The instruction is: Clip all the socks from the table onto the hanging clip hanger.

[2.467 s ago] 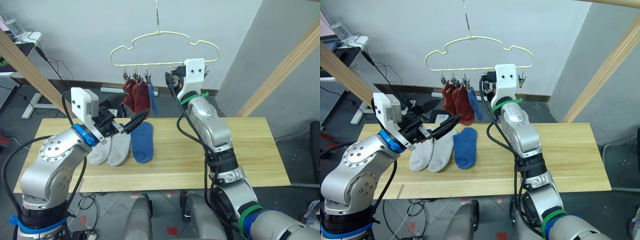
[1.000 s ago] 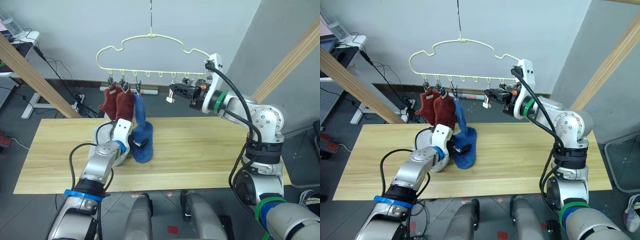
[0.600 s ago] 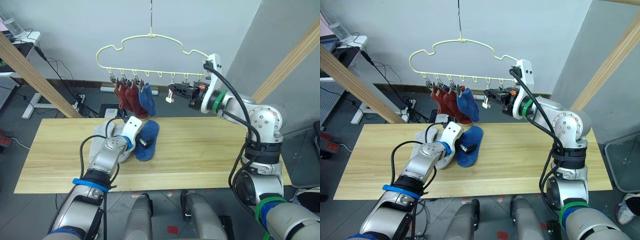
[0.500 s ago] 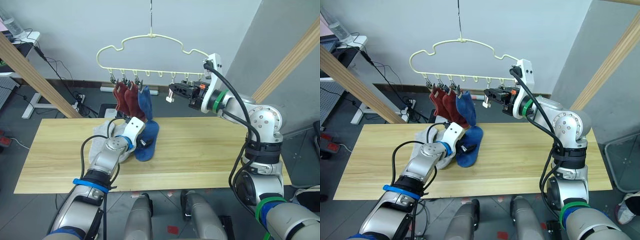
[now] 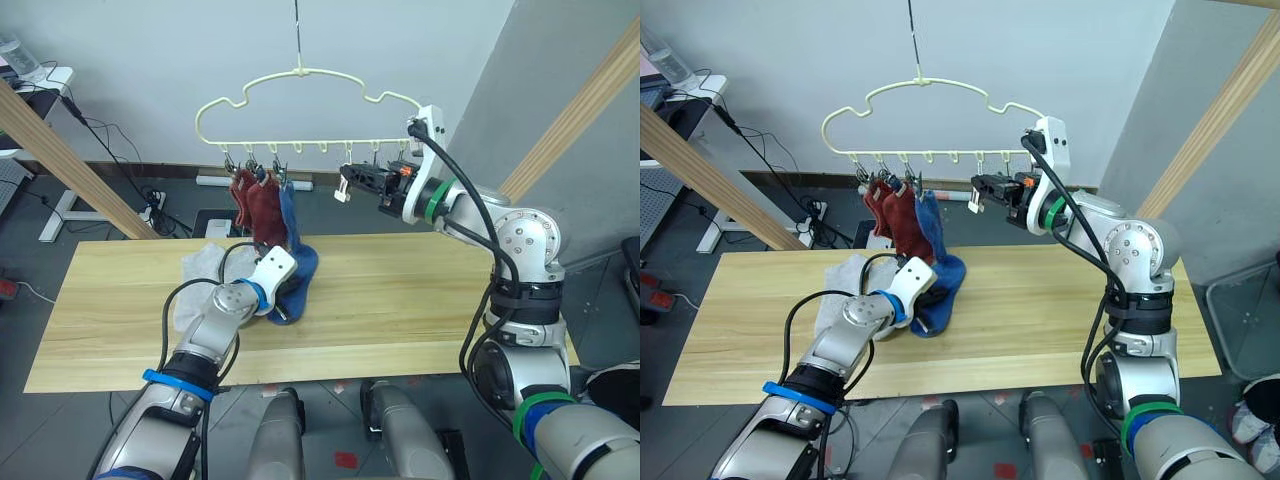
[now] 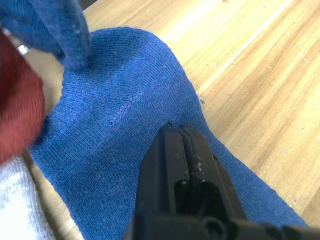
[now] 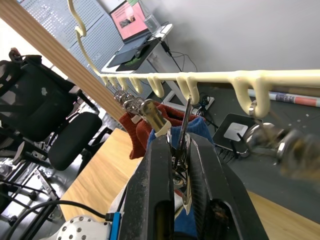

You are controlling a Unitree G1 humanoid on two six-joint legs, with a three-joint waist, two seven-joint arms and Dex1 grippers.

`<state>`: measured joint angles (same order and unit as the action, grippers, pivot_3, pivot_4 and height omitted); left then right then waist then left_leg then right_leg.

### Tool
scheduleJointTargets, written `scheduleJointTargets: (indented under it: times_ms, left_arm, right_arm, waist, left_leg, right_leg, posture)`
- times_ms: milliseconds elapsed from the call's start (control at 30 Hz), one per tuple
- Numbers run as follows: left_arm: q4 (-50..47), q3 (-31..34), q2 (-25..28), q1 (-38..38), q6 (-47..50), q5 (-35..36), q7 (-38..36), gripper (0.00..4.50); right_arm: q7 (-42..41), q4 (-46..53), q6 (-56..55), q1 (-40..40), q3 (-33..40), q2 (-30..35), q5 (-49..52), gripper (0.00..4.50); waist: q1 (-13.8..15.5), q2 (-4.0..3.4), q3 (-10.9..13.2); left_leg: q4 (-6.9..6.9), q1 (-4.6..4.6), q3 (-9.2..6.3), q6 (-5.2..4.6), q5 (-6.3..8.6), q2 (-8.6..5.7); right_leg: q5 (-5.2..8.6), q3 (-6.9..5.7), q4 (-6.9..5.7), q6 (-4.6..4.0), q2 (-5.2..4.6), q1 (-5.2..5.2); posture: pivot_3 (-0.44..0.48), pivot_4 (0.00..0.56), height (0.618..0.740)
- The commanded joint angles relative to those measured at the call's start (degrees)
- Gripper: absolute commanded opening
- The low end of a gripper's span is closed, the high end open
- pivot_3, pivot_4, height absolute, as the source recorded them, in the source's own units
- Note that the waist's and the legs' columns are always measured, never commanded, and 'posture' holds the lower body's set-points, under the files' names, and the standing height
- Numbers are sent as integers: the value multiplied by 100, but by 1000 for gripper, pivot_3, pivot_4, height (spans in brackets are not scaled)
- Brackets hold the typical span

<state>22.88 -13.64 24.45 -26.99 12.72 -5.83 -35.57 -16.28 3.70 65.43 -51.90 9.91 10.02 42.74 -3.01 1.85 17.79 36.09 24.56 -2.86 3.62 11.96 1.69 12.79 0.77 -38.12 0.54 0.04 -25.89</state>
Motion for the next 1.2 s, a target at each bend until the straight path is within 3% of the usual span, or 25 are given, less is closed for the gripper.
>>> scheduleJointTargets:
  times_ms: [33,167,400,633,767,933,1100,1200]
  left_arm:
    - [-86,65,-72,245,261,164,-172,25]
    - [-1213,204,119,696,957,756,-878,25]
    - [-2821,552,814,1460,895,1299,-1561,25]
    - [-2994,571,1224,1865,268,1284,-1832,25]
    - [-2830,482,1206,1863,123,1171,-1783,25]
    - [-2823,402,1210,1867,163,1218,-1891,1148]
    - [-3086,692,1094,1680,1073,1987,-2104,2595]
    - [-2826,745,962,1460,1104,1838,-1728,2595]
  right_arm:
    - [-97,83,-168,-153,-28,26,13,341]
    - [-129,48,-209,-155,-62,44,10,341]
    - [-190,7,-291,-147,-96,71,-40,341]
    - [-184,27,-344,-79,-106,64,-53,341]
    - [-169,39,-343,-60,-105,65,-53,341]
    - [-176,80,-317,-34,-111,89,-43,341]
    - [-159,88,-299,-37,-112,107,-49,341]
    - [-153,91,-304,-28,-123,98,-54,341]
  waist:
    - [-5,0,0]
    - [-32,0,0]
    - [-23,-5,3]
    - [-22,-5,3]
    - [-20,-5,3]
    - [-21,-5,3]
    - [-23,-5,3]
    - [-19,-4,3]
  left_leg:
    - [0,0,1,0,0,0]
    - [-1,2,1,0,0,0]
    - [-2,15,-9,0,0,9]
    - [-2,15,3,-1,0,3]
    - [-2,16,2,-1,0,5]
    - [-2,16,3,-1,0,5]
    - [-1,17,3,-1,0,5]
    - [1,17,3,-1,0,4]
  right_leg:
    - [0,0,0,0,0,0]
    - [0,1,2,0,0,0]
    - [0,4,-1,-2,4,-17]
    - [0,4,5,-1,2,-18]
    - [0,3,4,-1,2,-20]
    - [0,3,4,-1,3,-21]
    - [0,3,2,-1,3,-21]
    - [0,2,0,-1,3,-20]
  posture:
    - [-37,316,740]
    - [-35,317,740]
    - [-36,316,740]
    - [-32,313,740]
    - [-34,312,740]
    - [-37,308,740]
    - [-41,302,740]
    - [-39,300,740]
